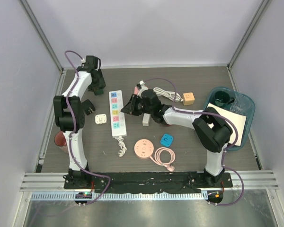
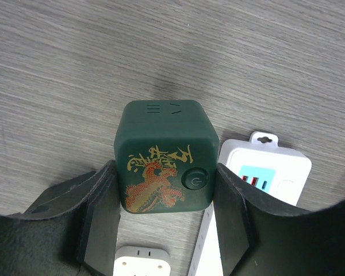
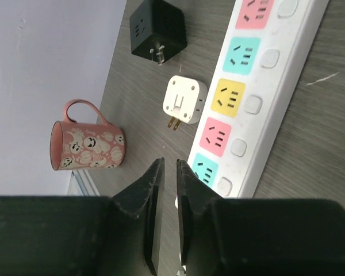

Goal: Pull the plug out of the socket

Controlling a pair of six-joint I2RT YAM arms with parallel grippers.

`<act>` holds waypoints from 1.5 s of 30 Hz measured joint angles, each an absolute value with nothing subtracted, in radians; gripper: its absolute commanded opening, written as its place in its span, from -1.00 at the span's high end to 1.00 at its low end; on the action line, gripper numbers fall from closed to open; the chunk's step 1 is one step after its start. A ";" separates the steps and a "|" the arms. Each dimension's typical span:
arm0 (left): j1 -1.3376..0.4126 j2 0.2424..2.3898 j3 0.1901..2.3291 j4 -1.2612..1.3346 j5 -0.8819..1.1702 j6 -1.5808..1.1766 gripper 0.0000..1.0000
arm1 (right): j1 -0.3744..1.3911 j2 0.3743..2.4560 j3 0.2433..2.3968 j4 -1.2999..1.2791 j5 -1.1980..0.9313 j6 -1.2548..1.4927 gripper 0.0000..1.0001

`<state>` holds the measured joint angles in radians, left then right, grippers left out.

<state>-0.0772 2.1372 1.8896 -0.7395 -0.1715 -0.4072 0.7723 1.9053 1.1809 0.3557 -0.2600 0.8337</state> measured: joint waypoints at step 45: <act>-0.440 0.885 0.953 -0.327 0.212 -0.433 -0.99 | 0.770 0.794 0.954 -0.398 0.325 0.579 -0.98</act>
